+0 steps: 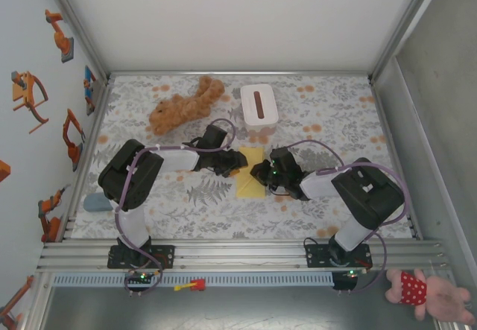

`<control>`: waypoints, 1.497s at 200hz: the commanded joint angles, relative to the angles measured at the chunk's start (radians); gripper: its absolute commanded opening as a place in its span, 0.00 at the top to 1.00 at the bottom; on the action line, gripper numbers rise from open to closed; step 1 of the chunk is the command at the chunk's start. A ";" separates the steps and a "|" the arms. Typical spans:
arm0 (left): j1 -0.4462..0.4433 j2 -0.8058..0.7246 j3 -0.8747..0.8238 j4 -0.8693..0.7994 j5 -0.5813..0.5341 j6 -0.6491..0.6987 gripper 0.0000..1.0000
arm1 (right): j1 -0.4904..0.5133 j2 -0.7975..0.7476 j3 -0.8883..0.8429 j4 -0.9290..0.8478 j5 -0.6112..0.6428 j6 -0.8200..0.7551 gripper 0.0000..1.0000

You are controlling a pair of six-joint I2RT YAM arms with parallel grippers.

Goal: Fold a paper plane with a square sheet of paper (pick it up from the middle)
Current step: Pick up the paper from the center of the table, then turn over the paper at the center of the table.

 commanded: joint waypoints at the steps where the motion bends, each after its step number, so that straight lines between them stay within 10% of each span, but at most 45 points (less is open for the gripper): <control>1: 0.010 -0.083 -0.031 -0.015 -0.043 -0.026 0.58 | 0.005 -0.021 -0.012 0.027 0.016 -0.007 0.97; 70: 0.071 -0.449 -0.237 0.065 -0.146 -0.047 0.46 | 0.001 -0.204 0.041 -0.040 0.029 -0.207 1.00; 146: 0.142 -0.704 -0.316 0.197 0.034 -0.141 0.10 | -0.012 -0.263 0.202 0.024 -0.172 -0.217 1.00; 231: 0.143 -0.647 -0.299 0.474 0.222 -0.232 0.16 | -0.048 -0.196 0.240 0.289 -0.307 -0.009 1.00; 299: 0.147 -0.657 -0.280 0.417 0.216 -0.216 0.43 | -0.072 -0.181 0.214 0.328 -0.321 0.016 1.00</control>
